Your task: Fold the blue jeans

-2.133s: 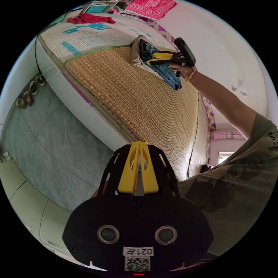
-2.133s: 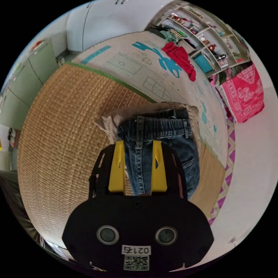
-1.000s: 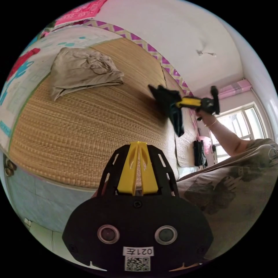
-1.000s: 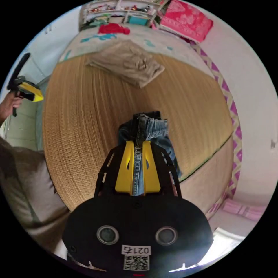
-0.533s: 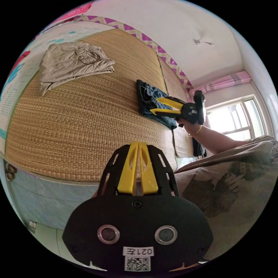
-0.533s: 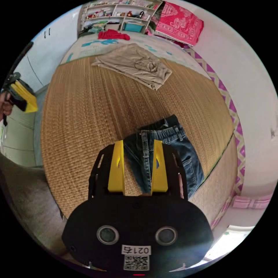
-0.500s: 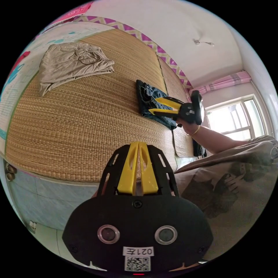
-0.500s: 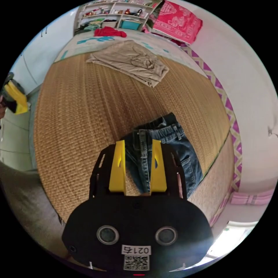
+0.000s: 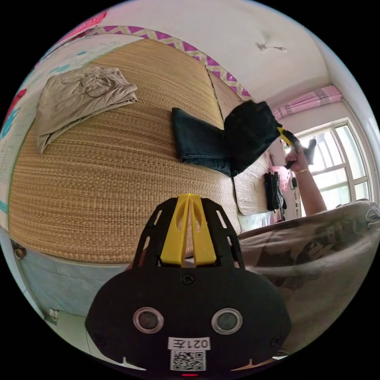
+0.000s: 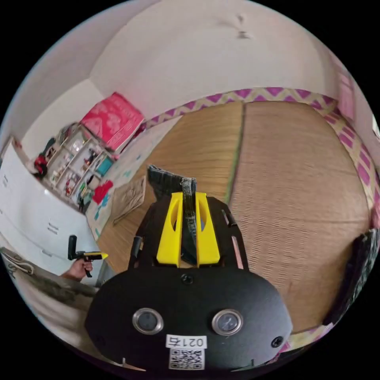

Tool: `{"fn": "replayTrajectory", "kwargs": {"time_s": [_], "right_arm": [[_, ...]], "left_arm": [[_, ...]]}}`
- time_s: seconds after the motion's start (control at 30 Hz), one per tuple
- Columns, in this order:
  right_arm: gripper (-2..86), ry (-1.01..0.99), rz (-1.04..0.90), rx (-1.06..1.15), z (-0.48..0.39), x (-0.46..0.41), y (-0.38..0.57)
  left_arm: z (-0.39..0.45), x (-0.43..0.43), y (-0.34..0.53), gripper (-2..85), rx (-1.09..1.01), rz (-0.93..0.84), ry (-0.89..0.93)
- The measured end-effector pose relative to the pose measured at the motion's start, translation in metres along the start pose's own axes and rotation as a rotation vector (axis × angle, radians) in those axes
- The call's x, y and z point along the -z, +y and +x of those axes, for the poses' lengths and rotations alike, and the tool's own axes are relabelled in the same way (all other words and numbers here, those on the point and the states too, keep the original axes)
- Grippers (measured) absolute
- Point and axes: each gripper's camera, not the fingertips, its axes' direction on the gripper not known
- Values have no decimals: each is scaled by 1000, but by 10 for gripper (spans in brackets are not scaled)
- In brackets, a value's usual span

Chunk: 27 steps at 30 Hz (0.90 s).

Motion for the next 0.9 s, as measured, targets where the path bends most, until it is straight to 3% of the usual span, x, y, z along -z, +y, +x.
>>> {"fn": "replayTrajectory", "kwargs": {"time_s": [0.2, 0.27, 0.33, 0.47, 0.63, 0.73, 0.9], "right_arm": [[57, 158, -153, -292, 248, -40, 124], [55, 116, -261, -458, 331, -87, 199], [54, 42, -229, -518, 358, -109, 242], [52, -20, -236, -419, 352, -169, 294], [44, -66, -248, -331, 334, -224, 336], [36, -59, -264, -272, 323, -253, 360], [24, -26, -306, -204, 314, -301, 398]], "left_arm": [[113, -67, -60, -8, -69, -22, -36], [153, -94, -80, -5, -143, -39, -73], [211, -134, -106, 7, -279, -53, -179], [297, -194, -143, 63, -555, -31, -313], [375, -306, -172, 105, -884, -169, -488], [386, -340, -178, 104, -921, -248, -504], [382, -349, -177, 63, -927, -225, -568]]}}
